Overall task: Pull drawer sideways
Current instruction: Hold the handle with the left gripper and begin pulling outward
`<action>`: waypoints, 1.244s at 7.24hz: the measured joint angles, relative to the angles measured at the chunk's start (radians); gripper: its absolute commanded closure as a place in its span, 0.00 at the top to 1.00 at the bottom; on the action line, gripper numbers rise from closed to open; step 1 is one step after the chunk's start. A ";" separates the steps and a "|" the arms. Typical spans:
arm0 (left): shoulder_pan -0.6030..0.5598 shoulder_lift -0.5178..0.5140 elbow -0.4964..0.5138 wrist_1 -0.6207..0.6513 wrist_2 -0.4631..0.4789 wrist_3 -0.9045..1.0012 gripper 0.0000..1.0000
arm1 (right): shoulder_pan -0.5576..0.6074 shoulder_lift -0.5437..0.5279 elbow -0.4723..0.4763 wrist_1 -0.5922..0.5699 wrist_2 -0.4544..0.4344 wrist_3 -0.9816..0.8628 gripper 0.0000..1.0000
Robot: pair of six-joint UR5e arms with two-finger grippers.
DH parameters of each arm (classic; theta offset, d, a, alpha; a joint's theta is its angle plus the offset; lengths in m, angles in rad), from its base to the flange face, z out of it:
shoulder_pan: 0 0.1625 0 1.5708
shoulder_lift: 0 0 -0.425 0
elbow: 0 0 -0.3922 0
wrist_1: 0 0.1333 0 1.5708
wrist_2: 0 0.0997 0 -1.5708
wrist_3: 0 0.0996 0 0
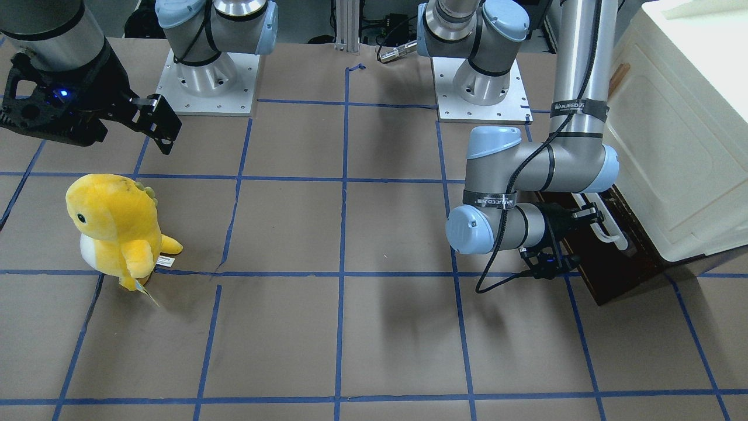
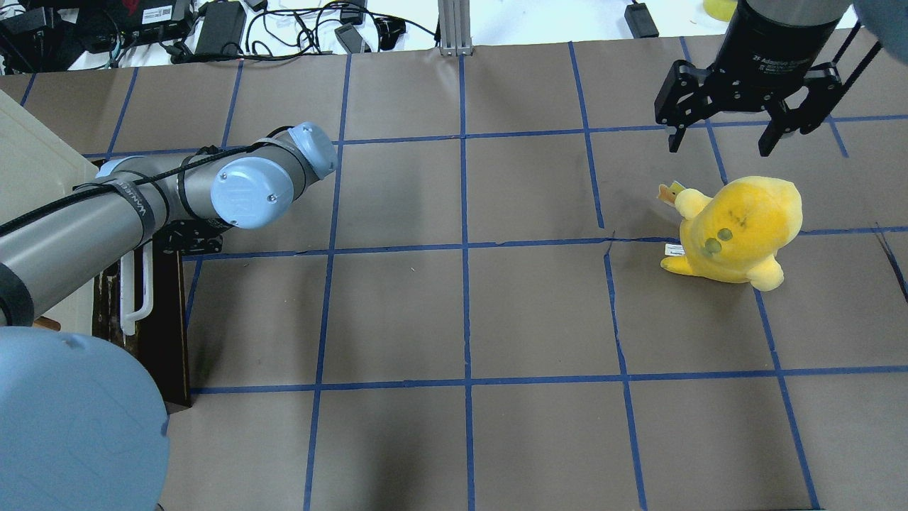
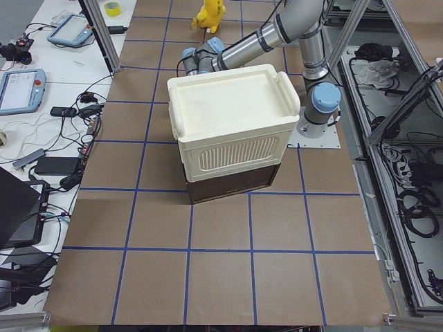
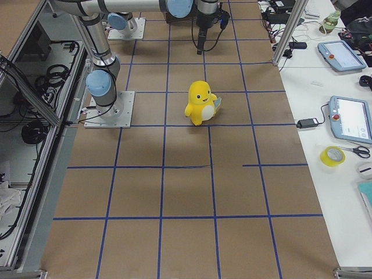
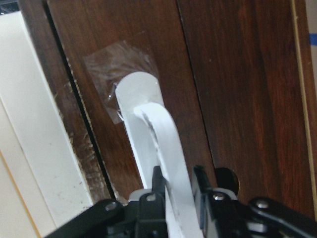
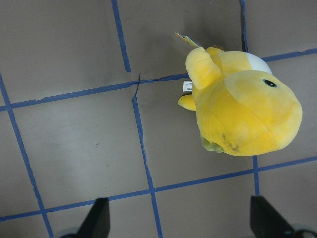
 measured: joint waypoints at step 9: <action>-0.030 -0.003 0.015 0.016 -0.006 0.005 0.19 | 0.000 0.000 0.000 -0.001 0.000 0.000 1.00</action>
